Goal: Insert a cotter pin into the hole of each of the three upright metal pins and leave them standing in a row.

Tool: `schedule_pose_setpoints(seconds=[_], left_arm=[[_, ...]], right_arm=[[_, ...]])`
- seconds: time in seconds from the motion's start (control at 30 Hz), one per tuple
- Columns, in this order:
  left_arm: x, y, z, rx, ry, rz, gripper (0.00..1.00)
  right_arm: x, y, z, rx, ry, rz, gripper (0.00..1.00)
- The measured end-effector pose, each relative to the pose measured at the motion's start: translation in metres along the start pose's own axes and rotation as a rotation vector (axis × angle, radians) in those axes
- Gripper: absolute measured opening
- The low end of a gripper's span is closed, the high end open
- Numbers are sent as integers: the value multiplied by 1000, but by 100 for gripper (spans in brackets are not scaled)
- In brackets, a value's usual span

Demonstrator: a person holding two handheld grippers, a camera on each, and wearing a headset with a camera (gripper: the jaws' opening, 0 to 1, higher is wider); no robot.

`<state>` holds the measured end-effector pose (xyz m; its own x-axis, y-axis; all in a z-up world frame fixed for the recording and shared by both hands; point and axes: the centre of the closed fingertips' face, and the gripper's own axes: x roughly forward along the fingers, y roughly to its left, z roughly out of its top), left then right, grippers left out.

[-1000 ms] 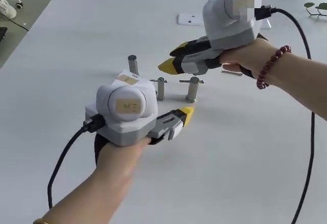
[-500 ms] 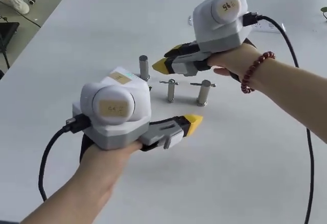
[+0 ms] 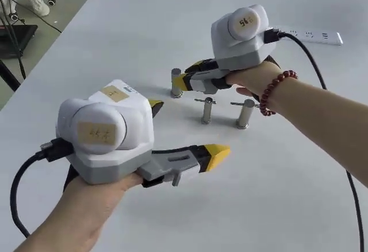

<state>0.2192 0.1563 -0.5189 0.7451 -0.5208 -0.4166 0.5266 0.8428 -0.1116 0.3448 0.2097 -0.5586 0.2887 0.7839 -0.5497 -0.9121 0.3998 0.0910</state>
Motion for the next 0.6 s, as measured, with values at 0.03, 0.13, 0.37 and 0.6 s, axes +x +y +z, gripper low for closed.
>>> schedule_pose_setpoints(seconds=[0.03,0.13,0.37,0.6], left_arm=[[-1,1,-1,1,2,3,83],[-6,4,-5,0,5,9,84],[-13,4,-8,-16,-3,6,89],[-11,3,-8,-15,-2,-5,94]], right_arm=[[2,0,0,2,0,2,16],[8,1,1,-8,1,0,15],[10,-2,1,-31,11,-12,13],[13,-5,0,-30,8,-17,12]])
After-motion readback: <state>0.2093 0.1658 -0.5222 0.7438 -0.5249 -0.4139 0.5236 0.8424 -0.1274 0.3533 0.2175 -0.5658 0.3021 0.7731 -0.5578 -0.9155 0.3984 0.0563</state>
